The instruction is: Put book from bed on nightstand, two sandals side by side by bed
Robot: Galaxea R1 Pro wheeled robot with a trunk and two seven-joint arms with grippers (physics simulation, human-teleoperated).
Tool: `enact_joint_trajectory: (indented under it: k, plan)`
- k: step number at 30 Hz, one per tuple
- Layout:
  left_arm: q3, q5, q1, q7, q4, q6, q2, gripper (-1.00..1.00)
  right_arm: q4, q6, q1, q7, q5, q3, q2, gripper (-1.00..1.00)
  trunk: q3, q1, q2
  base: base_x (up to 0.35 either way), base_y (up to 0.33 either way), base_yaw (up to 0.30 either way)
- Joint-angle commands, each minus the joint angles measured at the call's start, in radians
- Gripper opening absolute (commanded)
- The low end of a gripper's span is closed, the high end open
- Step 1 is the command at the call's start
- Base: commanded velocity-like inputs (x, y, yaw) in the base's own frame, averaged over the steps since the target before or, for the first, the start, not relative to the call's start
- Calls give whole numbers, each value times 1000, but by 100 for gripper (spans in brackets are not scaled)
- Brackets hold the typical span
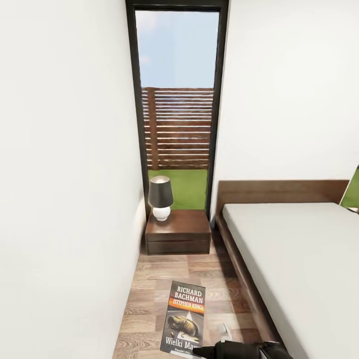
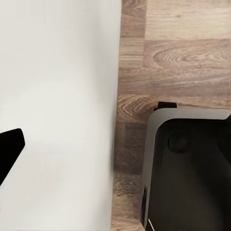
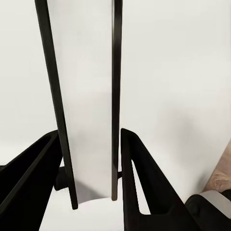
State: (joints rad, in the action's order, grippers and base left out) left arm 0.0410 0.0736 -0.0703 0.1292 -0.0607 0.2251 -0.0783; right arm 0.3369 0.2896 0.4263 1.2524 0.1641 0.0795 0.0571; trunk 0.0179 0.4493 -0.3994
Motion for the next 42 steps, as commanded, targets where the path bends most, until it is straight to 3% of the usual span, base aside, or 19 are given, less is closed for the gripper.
enact_joint_trajectory:
  k: [1,16,42]
  plan:
    - [5,8,0,2,1,3,0,100,1,9,0,0,11,8,1,-100,0,1,-1,204,-18,0]
    - [5,8,0,2,1,5,0,100,1,10,0,-2,10,8,0,-100,0,1,-1,198,-127,0]
    - [5,8,0,2,1,4,0,100,1,9,0,-3,9,8,-2,-100,0,1,-1,73,-62,0]
